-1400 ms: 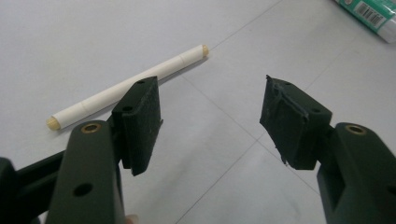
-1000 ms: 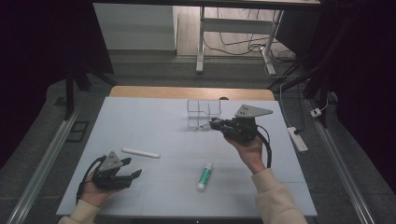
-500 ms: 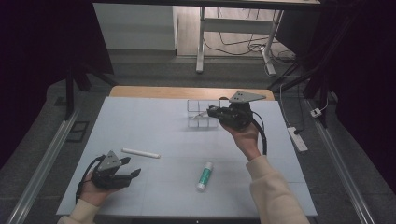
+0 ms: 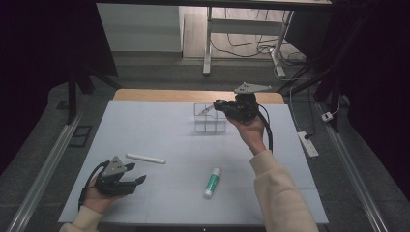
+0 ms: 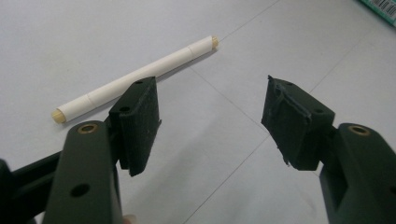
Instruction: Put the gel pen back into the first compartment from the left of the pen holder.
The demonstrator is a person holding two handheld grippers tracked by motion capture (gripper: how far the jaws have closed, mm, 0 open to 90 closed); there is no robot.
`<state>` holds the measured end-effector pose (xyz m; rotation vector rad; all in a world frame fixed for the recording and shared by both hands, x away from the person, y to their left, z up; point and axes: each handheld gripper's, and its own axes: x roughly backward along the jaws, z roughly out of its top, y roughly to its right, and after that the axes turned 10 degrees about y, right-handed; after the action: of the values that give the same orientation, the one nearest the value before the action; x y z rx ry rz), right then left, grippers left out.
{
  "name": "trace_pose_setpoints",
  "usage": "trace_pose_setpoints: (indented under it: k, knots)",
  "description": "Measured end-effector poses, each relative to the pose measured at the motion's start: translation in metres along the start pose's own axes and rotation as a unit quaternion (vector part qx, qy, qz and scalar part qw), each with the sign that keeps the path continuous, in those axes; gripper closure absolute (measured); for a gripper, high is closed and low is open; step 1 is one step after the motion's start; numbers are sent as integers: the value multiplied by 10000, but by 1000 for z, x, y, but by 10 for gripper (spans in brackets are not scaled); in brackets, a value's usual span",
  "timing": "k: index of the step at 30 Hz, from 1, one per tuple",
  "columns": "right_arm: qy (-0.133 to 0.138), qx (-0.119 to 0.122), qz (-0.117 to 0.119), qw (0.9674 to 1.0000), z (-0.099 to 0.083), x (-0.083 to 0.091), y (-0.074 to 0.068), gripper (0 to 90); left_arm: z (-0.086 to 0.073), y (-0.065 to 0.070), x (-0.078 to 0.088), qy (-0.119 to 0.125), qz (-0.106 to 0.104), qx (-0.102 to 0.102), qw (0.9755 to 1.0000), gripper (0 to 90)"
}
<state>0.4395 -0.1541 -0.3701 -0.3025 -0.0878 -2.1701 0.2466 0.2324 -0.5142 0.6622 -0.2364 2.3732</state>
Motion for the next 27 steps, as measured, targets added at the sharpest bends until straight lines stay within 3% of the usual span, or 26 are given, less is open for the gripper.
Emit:
trace_pose_setpoints:
  k: [13, 27]
  knots:
    - [20, -152, -97, 9998, 3, -5, 10, 786, 0, 0, 0, 3, 0, -11, 10000, 360]
    - [-377, -168, -259, 9988, 3, -32, 23, 785, -1, -1, -1, 6, 14, -2, 10000, 359]
